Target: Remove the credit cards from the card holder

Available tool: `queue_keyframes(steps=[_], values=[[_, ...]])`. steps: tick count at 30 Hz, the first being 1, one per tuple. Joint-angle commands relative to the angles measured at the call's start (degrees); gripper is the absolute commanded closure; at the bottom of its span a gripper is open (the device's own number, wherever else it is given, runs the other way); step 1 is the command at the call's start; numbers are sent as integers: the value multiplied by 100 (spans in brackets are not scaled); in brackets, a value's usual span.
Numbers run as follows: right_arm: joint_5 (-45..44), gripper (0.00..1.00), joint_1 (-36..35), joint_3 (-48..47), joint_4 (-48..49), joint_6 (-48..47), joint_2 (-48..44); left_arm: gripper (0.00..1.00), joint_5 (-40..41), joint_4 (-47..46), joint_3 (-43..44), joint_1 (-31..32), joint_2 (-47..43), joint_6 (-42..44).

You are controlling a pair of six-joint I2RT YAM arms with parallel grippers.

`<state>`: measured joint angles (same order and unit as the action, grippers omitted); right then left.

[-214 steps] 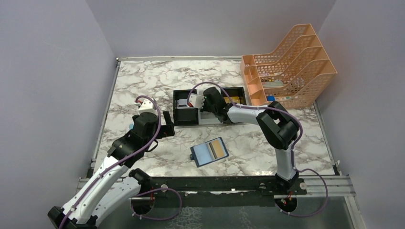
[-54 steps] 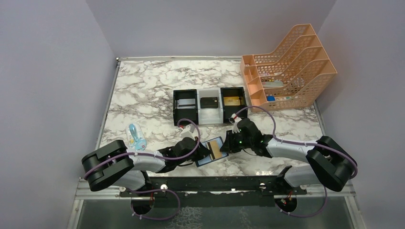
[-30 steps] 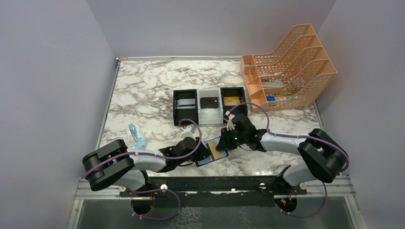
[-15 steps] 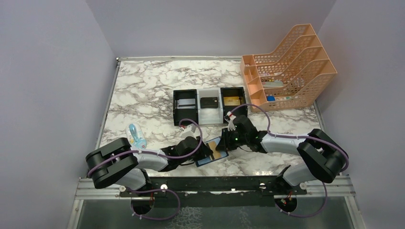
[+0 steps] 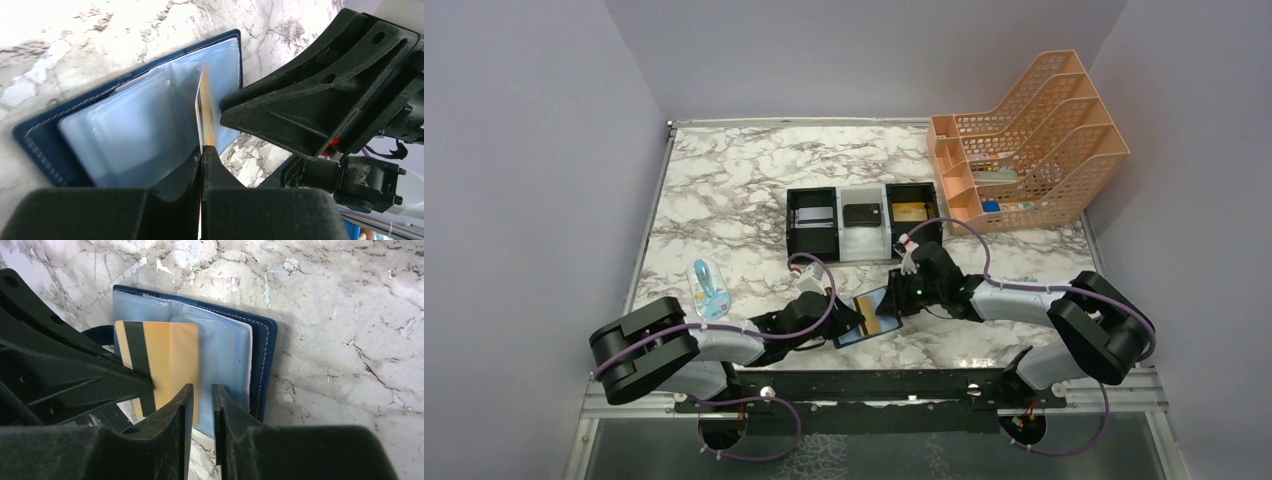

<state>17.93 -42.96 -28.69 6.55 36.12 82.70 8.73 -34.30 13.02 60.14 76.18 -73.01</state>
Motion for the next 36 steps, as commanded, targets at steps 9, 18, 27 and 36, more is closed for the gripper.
queue_keyframes(steps=[9,18,27,36], values=[[-227,76,-7,66,-450,-326,-446,100,392,296,-463,41,-779,29],[393,66,-10,159,-96,-395,-1097,100,213,696,-265,42,-1046,431],[-778,35,17,589,61,-80,-2196,100,-281,1411,-7,-41,-2234,1575],[782,27,1136,1608,1891,887,-2894,100,-2064,1972,-100,-1473,-3764,2176]])
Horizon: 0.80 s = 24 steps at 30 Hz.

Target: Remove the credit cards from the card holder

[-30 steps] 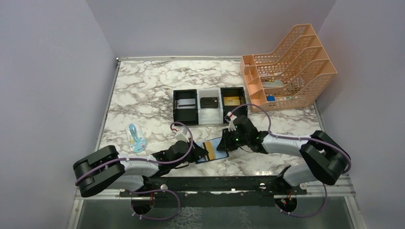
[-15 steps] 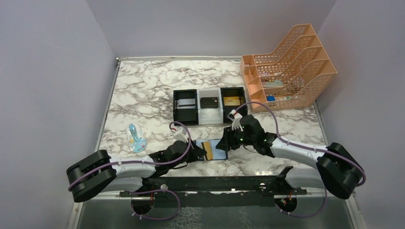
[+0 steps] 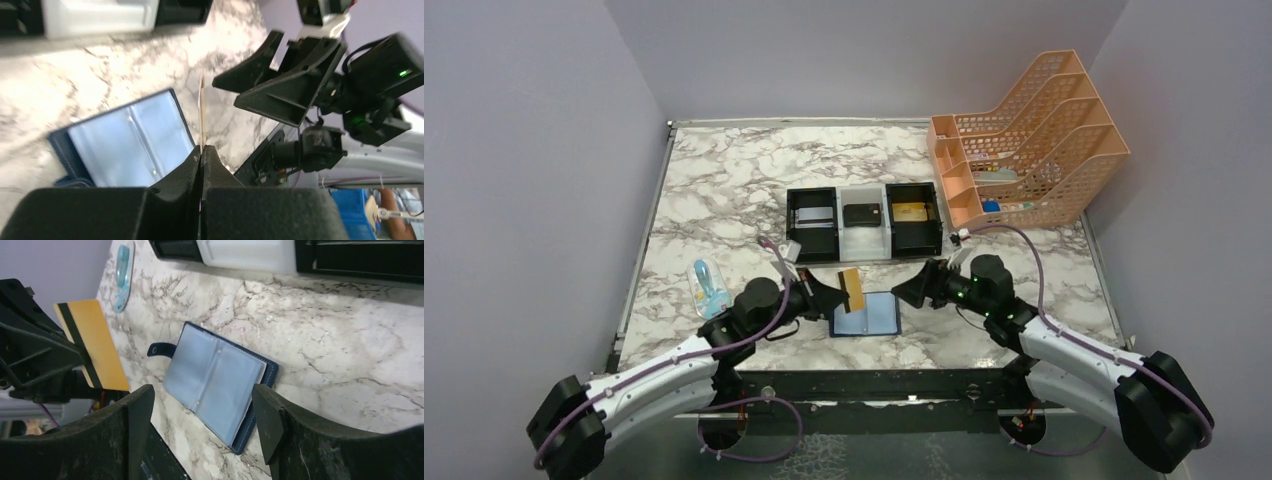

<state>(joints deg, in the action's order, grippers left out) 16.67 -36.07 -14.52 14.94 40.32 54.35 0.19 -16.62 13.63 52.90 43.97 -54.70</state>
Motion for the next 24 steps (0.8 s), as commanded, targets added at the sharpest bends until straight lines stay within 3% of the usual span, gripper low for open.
queue_keyframes(steps=[1,4,11,24], values=[[1171,27,536,240,1272,522,-35,100,-1518,85,-264,-1012,-651,319],[1810,27,603,373,2009,661,58,100,-2369,-289,-534,-1545,-765,146],[2434,27,601,470,2879,875,62,100,-2968,-823,-454,-1602,-743,120],[2299,27,595,353,3424,1027,170,100,-3109,-973,30,-1599,-254,533]])
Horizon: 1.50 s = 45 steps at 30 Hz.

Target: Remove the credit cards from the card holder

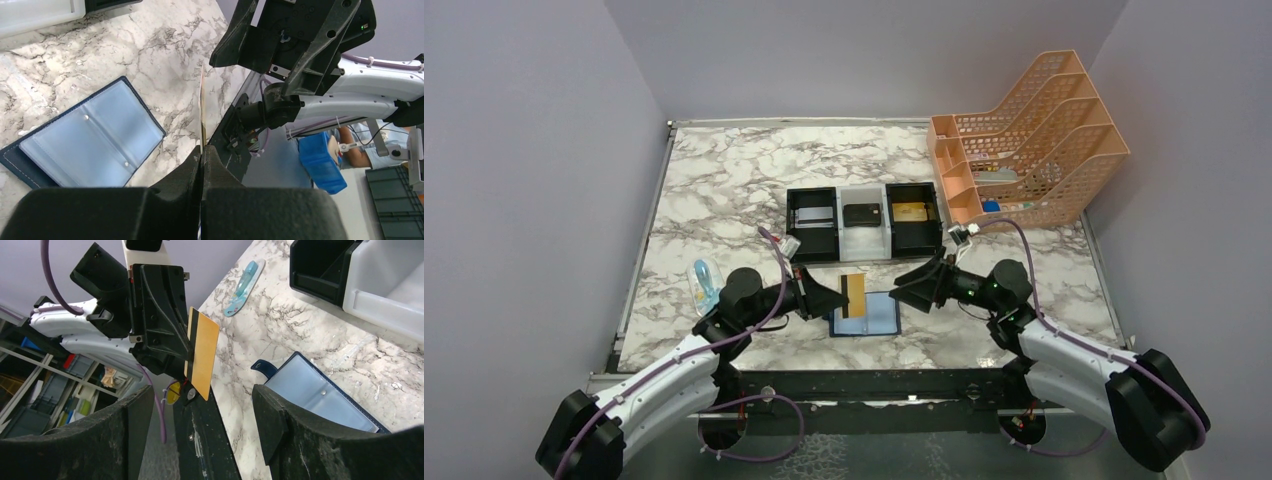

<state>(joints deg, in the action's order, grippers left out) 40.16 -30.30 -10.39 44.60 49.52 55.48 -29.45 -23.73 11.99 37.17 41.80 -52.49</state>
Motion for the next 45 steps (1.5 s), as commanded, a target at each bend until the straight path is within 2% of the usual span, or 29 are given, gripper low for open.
queue_keyframes(steps=[1,9,19,25,31,39,45], values=[[-63,27,24,-85,464,92,77,100,-109,-263,202,-28,-71,347],[-124,27,23,-264,510,-147,223,100,-124,-264,160,-24,-281,184],[859,29,22,-321,259,31,145,100,-131,-377,22,-25,-349,-42],[1084,30,16,-313,-274,11,-35,100,-67,-819,-316,-25,-557,-408],[1264,32,16,-410,-62,199,203,100,-279,-1126,-297,-19,-213,-551],[1165,40,-361,-668,1217,634,1473,100,-324,-1725,-139,80,428,-729],[1179,53,-489,-804,2266,1030,2168,100,-128,-1968,-241,211,455,-795]])
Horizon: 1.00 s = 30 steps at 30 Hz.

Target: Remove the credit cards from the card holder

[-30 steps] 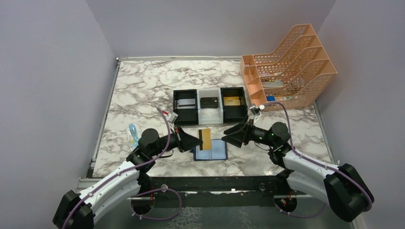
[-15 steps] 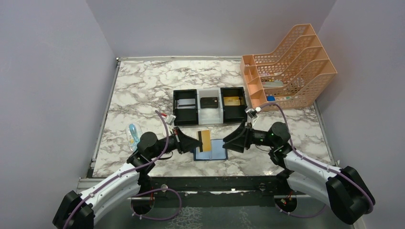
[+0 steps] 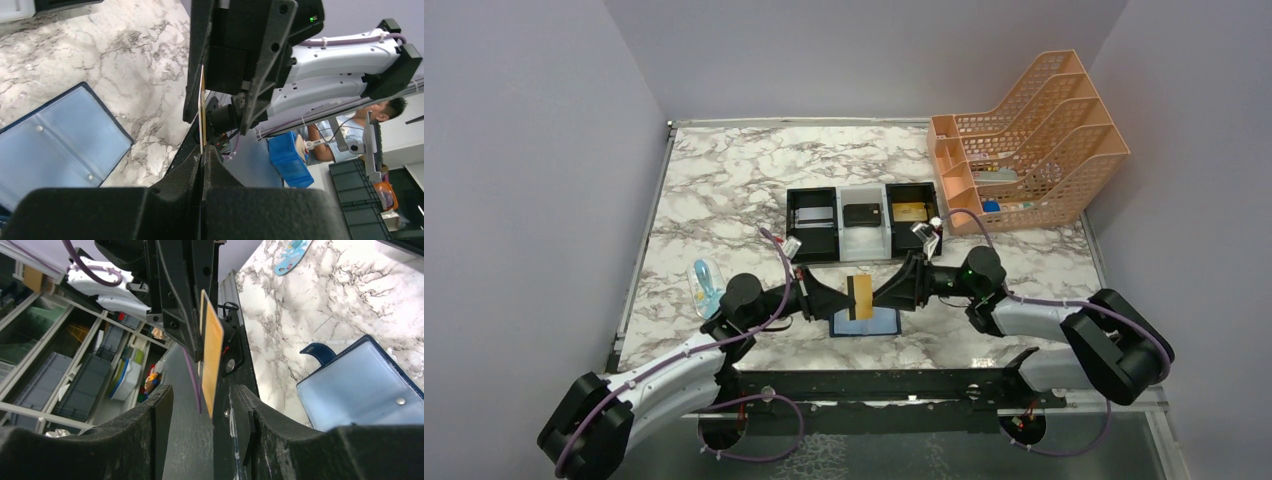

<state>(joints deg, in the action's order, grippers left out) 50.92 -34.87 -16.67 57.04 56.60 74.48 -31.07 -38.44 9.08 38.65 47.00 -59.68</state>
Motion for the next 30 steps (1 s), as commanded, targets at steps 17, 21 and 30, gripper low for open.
queue_keyframes(steps=[17,21,30], values=[[261,78,-307,-529,1720,1134,1231,100,117,-1030,27,217,242,-122],[237,86,-318,-480,1933,1290,1318,100,164,-1070,1,224,242,-132],[211,99,-312,-435,1965,1308,1312,100,180,-1080,-103,230,240,-166]])
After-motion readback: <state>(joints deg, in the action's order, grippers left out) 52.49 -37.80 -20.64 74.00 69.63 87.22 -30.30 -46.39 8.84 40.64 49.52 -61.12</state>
